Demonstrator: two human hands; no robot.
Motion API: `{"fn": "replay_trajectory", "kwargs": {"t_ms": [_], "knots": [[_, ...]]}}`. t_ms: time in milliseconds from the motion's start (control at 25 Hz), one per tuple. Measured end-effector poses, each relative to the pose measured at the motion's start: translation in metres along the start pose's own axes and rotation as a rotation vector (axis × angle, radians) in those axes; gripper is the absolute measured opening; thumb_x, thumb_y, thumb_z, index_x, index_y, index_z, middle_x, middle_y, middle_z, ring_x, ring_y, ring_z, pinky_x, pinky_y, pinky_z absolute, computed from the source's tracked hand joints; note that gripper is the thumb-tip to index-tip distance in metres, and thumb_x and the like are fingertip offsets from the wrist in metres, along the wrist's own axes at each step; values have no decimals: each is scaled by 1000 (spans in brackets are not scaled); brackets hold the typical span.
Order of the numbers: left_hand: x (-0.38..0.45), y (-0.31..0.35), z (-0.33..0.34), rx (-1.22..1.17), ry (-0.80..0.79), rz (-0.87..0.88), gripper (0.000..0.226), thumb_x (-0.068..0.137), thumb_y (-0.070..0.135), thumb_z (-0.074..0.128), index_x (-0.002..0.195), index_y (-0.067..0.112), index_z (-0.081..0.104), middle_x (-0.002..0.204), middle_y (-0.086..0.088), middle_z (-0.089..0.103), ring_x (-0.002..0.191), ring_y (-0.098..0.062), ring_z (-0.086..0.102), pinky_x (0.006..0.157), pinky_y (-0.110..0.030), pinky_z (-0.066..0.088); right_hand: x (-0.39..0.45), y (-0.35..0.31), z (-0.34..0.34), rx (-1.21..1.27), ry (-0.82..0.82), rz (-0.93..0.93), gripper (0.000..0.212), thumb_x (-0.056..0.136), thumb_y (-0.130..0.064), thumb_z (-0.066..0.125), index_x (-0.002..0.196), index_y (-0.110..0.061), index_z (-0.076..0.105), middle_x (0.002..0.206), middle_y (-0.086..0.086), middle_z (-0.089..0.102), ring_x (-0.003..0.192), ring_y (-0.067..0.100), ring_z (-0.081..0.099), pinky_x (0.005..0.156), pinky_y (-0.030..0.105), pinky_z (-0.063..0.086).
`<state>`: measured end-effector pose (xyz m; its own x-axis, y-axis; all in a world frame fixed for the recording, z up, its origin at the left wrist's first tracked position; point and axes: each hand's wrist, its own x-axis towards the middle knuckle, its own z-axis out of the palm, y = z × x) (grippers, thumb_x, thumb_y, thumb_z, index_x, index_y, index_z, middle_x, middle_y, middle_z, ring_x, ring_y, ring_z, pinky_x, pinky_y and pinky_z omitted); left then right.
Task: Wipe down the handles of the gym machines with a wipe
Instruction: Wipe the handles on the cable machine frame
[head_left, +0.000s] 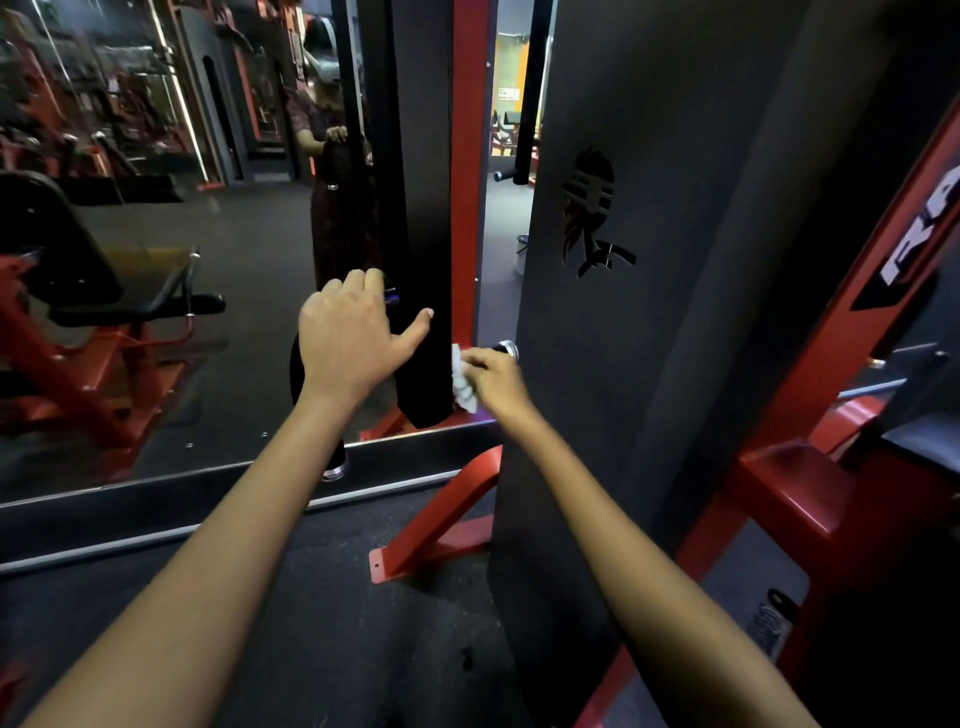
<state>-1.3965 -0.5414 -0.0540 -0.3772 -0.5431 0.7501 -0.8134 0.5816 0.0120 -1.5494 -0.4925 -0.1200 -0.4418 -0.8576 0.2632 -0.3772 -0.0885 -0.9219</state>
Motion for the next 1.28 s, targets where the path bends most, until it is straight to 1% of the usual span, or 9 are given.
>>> {"fn": "replay_trajectory", "kwargs": {"t_ms": [80,160,280,480,600,880,1040,1200,1280], "knots": [[0,1,0,-3,-1,-2,61,82,64,39,86,6,58,75,-10,59,65,-29,57,53,-31,31,11,-1,-25,266,-21,171,22,84,10,42,95,9,62,73,9,56,57,9,50,52,17,39],[-1,1,-1,-1,-3,-6,62,82,64,38,87,6,59,75,-10,59,65,-29,57,54,-31,31,20,-1,-35,251,68,218,20,83,6,47,88,-10,57,76,3,56,61,11,50,53,20,40],[-1,2,-2,2,-6,0,62,83,64,38,87,6,59,75,-9,59,64,-28,57,54,-29,29,23,0,-23,-196,199,48,18,80,4,45,89,-10,51,78,4,52,64,18,49,56,27,36],[-1,1,-3,2,-9,-3,63,84,65,37,88,7,60,76,-8,60,64,-26,56,53,-29,30,25,13,-18,-717,154,-261,15,87,-2,51,96,-4,63,96,10,50,88,26,52,65,33,41],[-1,1,-2,8,3,1,61,83,64,38,86,7,59,75,-8,60,64,-27,57,53,-29,28,18,13,-15,-672,65,-249,24,90,-14,53,104,0,66,98,13,52,97,27,50,80,35,44],[-1,1,-2,23,11,8,58,83,63,42,85,7,59,75,-10,60,65,-30,58,53,-29,26,20,18,-18,-466,256,-196,19,85,0,58,98,0,71,92,16,64,85,26,61,70,14,37],[-1,1,-2,26,10,16,57,85,62,45,85,7,58,75,-10,59,64,-28,56,53,-30,26,0,12,7,-314,173,-328,23,81,4,63,103,-1,69,89,12,66,75,12,55,66,4,38],[-1,0,-2,39,15,13,57,85,62,45,85,6,58,75,-9,59,63,-28,56,52,-30,26,24,36,-24,-356,392,-194,15,79,1,66,91,-2,74,80,15,66,72,24,61,67,16,40],[-1,1,-1,36,14,4,56,85,61,47,86,6,58,75,-9,59,64,-27,56,53,-30,27,27,42,-27,-307,503,-100,17,78,6,64,91,1,74,82,17,64,74,28,62,65,8,35]]}}
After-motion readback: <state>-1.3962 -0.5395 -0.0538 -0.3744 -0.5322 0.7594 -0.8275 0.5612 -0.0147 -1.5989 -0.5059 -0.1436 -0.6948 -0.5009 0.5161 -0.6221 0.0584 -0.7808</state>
